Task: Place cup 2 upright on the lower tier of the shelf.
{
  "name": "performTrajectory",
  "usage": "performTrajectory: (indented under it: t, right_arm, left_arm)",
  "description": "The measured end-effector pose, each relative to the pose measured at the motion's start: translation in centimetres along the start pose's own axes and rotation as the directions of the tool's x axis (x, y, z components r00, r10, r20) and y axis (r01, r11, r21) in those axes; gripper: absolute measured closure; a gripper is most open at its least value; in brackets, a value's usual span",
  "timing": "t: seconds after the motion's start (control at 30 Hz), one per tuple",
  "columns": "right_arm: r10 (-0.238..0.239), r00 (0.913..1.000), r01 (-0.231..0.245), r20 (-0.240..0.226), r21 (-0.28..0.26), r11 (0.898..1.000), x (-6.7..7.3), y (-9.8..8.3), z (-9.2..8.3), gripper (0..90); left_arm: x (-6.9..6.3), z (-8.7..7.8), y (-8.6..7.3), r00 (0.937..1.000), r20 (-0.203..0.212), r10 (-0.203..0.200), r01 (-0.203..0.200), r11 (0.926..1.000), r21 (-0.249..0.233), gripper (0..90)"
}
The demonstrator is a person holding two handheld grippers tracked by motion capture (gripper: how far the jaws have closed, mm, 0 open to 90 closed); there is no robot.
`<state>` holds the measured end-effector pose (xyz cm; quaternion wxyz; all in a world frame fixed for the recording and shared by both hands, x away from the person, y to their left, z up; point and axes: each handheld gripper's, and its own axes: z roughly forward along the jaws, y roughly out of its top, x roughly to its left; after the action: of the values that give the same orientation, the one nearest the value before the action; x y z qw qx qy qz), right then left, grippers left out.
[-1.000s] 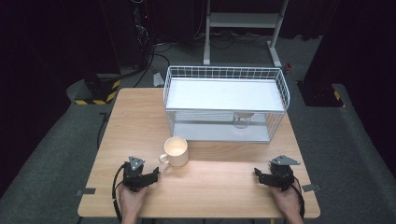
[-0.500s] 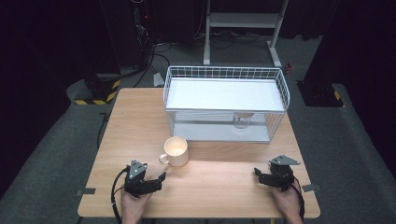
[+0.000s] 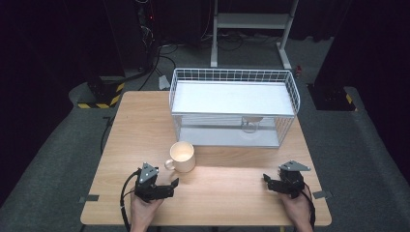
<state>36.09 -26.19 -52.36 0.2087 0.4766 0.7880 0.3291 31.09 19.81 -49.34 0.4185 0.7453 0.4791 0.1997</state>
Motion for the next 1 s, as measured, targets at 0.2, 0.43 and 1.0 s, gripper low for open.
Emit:
performTrajectory:
  t: [0.2,0.43,1.0]
  right_arm:
    - [0.0,1.0,0.0,0.0,0.0,1.0,0.0,0.0,0.0,22.9]
    - [-0.001,1.0,0.001,0.0,0.0,1.0,0.0,0.0,0.0,22.9]
    - [0.001,1.0,-0.001,0.0,0.0,1.0,0.0,0.0,0.0,22.8]
  left_arm:
    - [-0.1,0.9,1.2,0.9999,-0.012,0.012,-0.012,0.9999,-0.001,6.1]
    - [0.1,1.7,2.1,0.9998,-0.014,0.01,-0.01,0.9999,0.004,4.7]
    - [0.2,3.0,4.3,0.9996,-0.006,0.027,-0.026,0.9996,0.012,2.6]
